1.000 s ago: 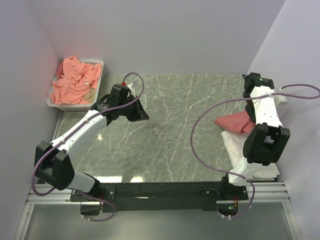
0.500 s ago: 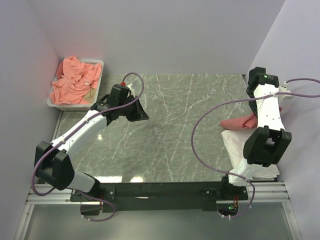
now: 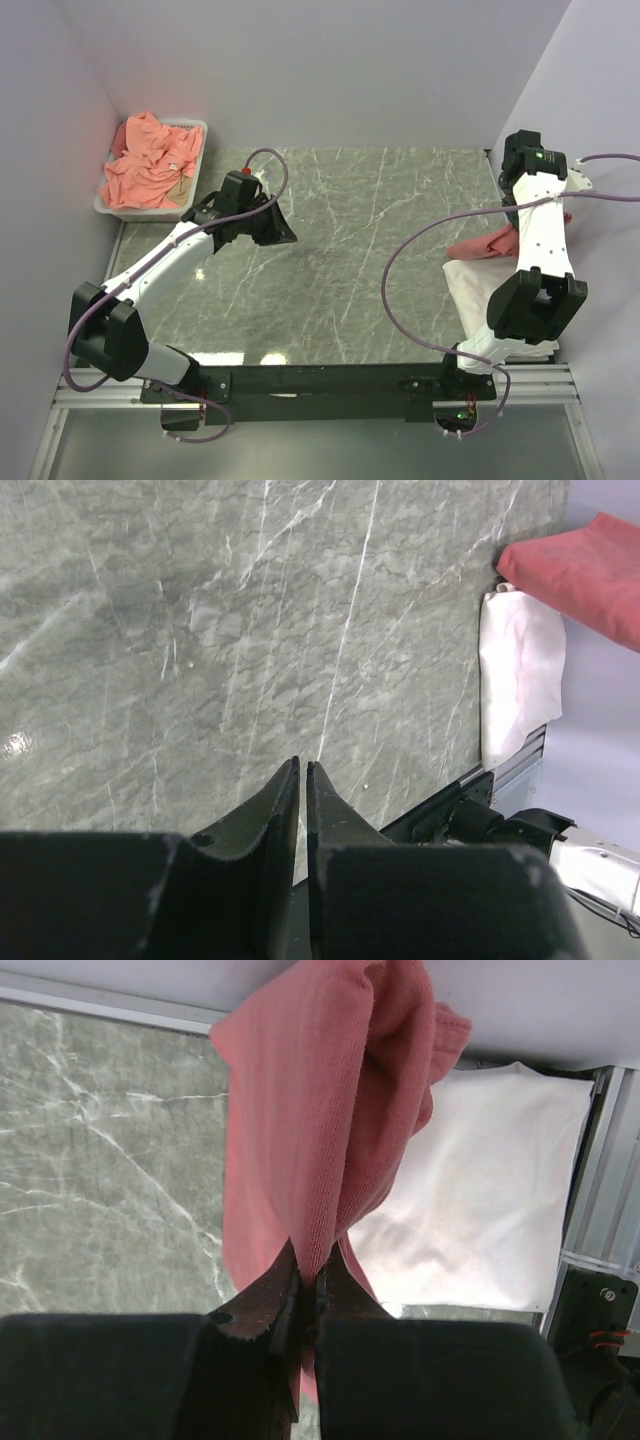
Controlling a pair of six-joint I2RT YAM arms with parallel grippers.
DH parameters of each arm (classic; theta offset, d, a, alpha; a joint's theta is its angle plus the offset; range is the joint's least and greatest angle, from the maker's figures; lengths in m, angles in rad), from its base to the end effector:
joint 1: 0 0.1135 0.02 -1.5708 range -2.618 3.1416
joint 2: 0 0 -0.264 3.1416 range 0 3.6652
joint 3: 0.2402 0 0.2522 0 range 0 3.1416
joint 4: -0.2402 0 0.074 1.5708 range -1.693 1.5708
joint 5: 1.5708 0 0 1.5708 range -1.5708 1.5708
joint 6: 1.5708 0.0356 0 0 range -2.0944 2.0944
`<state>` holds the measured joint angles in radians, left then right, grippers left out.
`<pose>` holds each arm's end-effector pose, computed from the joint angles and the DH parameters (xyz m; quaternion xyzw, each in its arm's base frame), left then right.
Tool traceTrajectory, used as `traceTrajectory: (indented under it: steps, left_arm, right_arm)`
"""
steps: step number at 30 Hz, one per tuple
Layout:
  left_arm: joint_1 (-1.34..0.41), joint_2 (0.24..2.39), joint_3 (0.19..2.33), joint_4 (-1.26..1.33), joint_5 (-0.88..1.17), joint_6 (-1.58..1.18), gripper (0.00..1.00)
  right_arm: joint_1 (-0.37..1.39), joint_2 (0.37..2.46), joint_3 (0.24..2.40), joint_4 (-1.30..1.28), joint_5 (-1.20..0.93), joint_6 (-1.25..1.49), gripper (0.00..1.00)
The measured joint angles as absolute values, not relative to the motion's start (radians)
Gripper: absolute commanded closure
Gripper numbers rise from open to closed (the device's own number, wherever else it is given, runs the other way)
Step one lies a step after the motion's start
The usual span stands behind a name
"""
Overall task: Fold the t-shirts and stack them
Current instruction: Neatly place the folded tshirt to the corner
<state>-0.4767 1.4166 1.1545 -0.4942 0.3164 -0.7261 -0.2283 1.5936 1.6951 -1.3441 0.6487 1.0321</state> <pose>0.2704 -0.1521 0.2948 -0.0509 0.9075 -0.3406 0.2407 0.2841 -0.0881 0.3650 0.5931 0.7248 -0.2288 0.2655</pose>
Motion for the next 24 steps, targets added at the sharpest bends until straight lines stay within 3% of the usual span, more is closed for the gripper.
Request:
traceTrajectory:
  steps: [10,24]
  left_arm:
    - [-0.477,1.416,1.149,-0.49,0.316,-0.727,0.87]
    - [-0.477,1.417,1.149,-0.482,0.316,-0.727,0.87]
  right_arm:
    - [-0.229,1.604,1.8,-1.351,0.62,0.996,1.0]
    - [-0.229,1.608,1.757,-1.35,0.581,0.968,1.0]
